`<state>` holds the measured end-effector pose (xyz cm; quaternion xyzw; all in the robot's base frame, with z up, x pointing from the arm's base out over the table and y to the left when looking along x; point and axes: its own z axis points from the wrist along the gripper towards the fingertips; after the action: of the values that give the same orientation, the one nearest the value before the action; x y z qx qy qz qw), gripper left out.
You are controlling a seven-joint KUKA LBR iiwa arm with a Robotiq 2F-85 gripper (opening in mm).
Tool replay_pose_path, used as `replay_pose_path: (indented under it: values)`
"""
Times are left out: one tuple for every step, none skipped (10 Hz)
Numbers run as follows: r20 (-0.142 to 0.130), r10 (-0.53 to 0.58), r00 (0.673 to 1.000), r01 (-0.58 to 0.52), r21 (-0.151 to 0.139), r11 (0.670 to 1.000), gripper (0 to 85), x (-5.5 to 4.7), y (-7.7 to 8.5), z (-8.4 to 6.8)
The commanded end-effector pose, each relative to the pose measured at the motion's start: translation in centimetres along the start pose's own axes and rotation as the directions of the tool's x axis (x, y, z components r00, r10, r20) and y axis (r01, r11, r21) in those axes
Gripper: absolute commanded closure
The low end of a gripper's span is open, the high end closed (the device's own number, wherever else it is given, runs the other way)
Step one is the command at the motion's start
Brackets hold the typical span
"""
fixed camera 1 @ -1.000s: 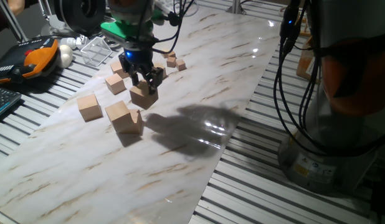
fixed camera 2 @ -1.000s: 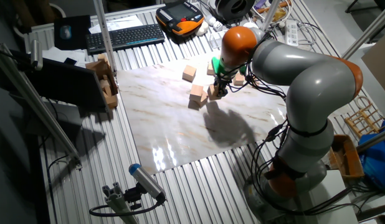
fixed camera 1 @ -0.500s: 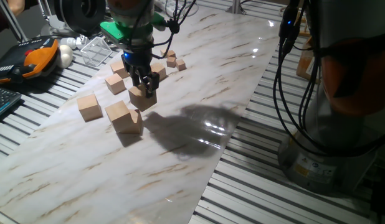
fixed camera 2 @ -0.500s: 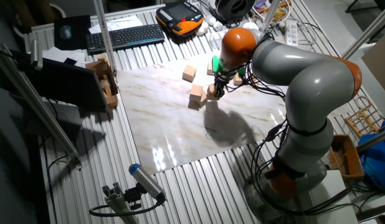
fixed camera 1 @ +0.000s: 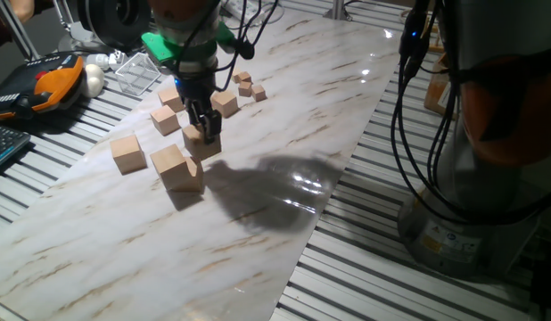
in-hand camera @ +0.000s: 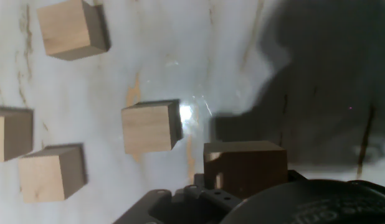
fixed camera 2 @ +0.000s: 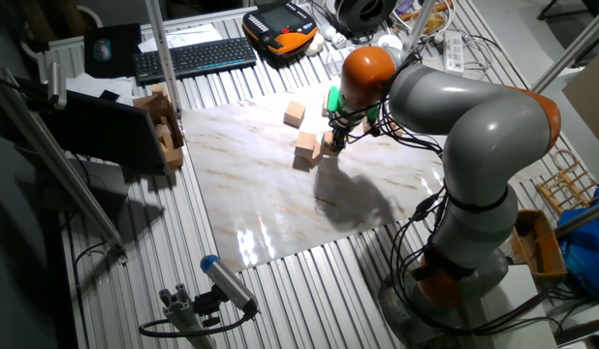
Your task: Stack the blocks into a cross shape
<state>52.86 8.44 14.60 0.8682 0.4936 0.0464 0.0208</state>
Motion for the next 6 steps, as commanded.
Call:
replay_pose_path:
  values:
    - [-0.002,-0.003,1.0,0.003,-0.001,1.0,85.0,0.14,-0.02,0.14]
    - [-0.01,-0.02,1.0,0.02,0.004,1.0,85.0,0.26,-0.07,0.29]
    - [-0.014,-0.029,0.999,0.029,0.006,1.0,85.0,0.36,-0.11,0.43]
    - [-0.012,-0.033,0.999,0.033,-0.001,0.999,85.0,0.5,-0.15,0.63]
    - [0.0,-0.03,1.0,0.03,-0.016,0.999,85.0,0.68,-0.22,0.85]
    - [0.02,-0.022,1.0,0.022,-0.03,0.999,85.0,0.75,-0.23,0.92]
